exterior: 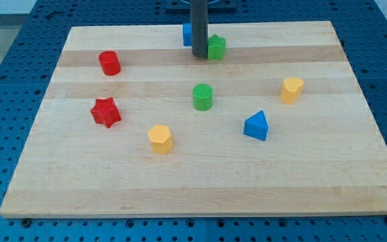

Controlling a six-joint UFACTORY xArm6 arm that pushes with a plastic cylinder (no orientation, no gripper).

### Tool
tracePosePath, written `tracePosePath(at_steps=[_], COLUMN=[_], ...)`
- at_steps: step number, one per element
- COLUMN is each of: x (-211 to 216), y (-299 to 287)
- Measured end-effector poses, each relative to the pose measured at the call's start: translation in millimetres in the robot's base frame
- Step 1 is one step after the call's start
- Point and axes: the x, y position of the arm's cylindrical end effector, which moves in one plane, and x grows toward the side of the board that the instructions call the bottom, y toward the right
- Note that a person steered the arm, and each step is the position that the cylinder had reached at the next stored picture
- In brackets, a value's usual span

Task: Point your arm at the red circle

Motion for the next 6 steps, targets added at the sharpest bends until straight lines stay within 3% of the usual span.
tracePosePath(at_steps=[2, 4, 5, 6], x=[8.1, 72.3, 79.1, 60.7], y=[-2.6, -118.7, -185.5, -206.1])
